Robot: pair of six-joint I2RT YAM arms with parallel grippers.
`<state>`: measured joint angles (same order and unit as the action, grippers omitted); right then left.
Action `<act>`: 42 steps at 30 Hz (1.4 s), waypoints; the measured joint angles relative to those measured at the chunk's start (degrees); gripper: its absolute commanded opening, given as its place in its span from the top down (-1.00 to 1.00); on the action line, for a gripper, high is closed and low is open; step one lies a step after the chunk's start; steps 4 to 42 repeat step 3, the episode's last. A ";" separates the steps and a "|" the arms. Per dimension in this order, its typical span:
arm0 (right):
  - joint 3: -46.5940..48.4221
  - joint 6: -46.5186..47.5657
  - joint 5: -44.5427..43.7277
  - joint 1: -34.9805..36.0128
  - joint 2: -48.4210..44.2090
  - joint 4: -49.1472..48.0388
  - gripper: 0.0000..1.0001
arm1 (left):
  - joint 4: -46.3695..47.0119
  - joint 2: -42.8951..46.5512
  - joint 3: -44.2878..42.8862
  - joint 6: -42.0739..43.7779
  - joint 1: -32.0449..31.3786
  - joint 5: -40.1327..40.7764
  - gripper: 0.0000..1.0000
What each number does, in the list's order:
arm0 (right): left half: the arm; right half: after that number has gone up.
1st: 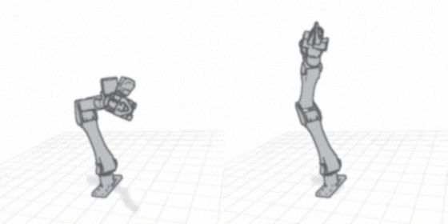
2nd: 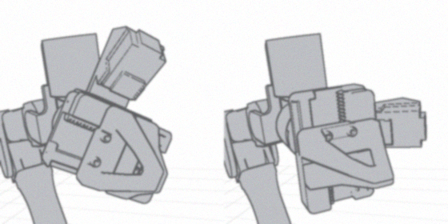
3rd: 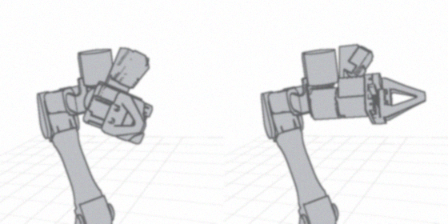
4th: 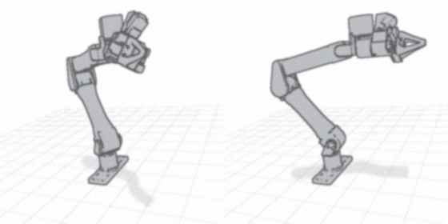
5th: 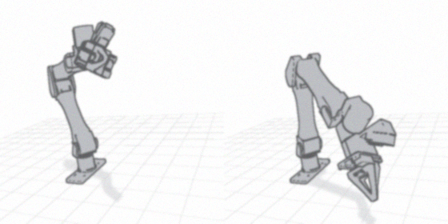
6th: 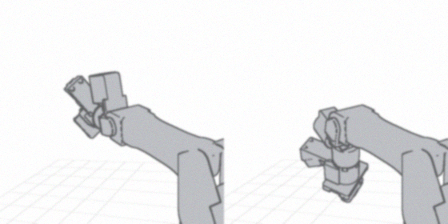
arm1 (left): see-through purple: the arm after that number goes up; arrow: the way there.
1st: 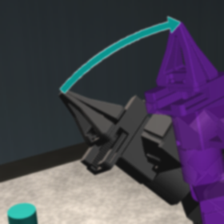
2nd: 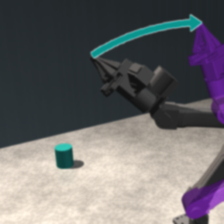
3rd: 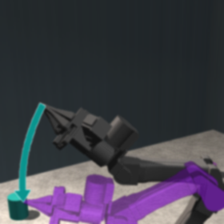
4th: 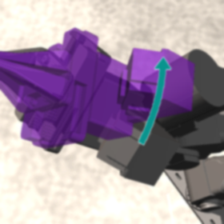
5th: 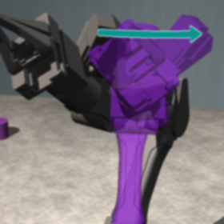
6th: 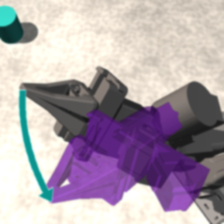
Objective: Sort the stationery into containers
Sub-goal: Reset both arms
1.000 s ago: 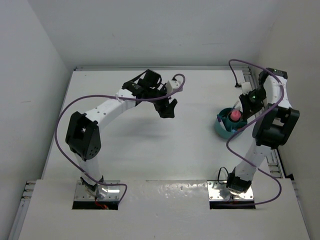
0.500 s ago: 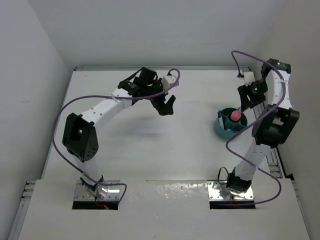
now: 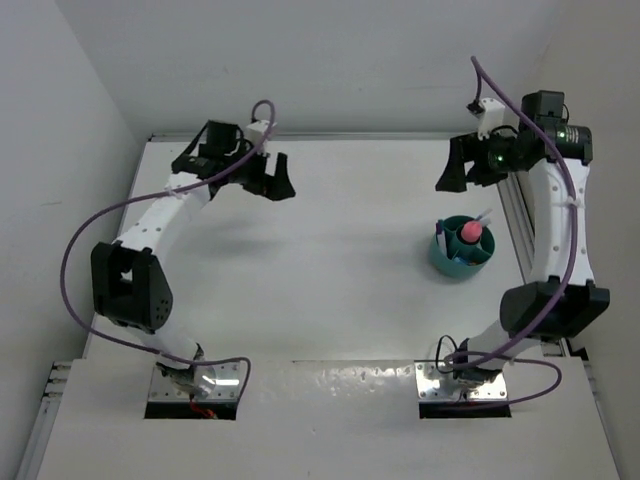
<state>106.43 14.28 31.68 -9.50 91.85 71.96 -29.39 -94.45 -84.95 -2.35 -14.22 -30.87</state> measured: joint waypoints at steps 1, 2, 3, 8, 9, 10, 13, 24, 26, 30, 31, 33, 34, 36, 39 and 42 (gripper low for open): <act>-1.92 -2.64 1.14 0.57 -1.64 -2.08 -0.80 | 0.11 1.55 1.99 -0.79 1.88 0.26 -1.00; -3.34 -4.74 1.90 1.07 -2.71 -3.72 -0.81 | 0.13 2.86 3.56 -1.36 3.61 0.46 -1.00; -5.01 -7.23 2.49 1.75 -3.78 -6.10 -0.82 | 0.22 4.28 5.09 -1.90 5.55 0.63 -1.00; -5.01 -7.23 2.49 1.75 -3.78 -6.10 -0.82 | 0.22 4.28 5.09 -1.90 5.55 0.63 -1.00; -5.01 -7.23 2.49 1.75 -3.78 -6.10 -0.82 | 0.22 4.28 5.09 -1.90 5.55 0.63 -1.00; -5.01 -7.23 2.49 1.75 -3.78 -6.10 -0.82 | 0.22 4.28 5.09 -1.90 5.55 0.63 -1.00; -5.01 -7.23 2.49 1.75 -3.78 -6.10 -0.82 | 0.22 4.28 5.09 -1.90 5.55 0.63 -1.00; -5.01 -7.23 2.49 1.75 -3.78 -6.10 -0.82 | 0.22 4.28 5.09 -1.90 5.55 0.63 -1.00; -5.01 -7.23 2.49 1.75 -3.78 -6.10 -0.82 | 0.22 4.28 5.09 -1.90 5.55 0.63 -1.00; -5.01 -7.23 2.49 1.75 -3.78 -6.10 -0.82 | 0.22 4.28 5.09 -1.90 5.55 0.63 -1.00; -5.01 -7.23 2.49 1.75 -3.78 -6.10 -0.82 | 0.22 4.28 5.09 -1.90 5.55 0.63 -1.00; -5.01 -7.23 2.49 1.75 -3.78 -6.10 -0.82 | 0.22 4.28 5.09 -1.90 5.55 0.63 -1.00; -5.01 -7.23 2.49 1.75 -3.78 -6.10 -0.82 | 0.22 4.28 5.09 -1.90 5.55 0.63 -1.00; -5.01 -7.23 2.49 1.75 -3.78 -6.10 -0.82 | 0.22 4.28 5.09 -1.90 5.55 0.63 -1.00; -5.01 -7.23 2.49 1.75 -3.78 -6.10 -0.82 | 0.22 4.28 5.09 -1.90 5.55 0.63 -1.00; -5.01 -7.23 2.49 1.75 -3.78 -6.10 -0.82 | 0.22 4.28 5.09 -1.90 5.55 0.63 -1.00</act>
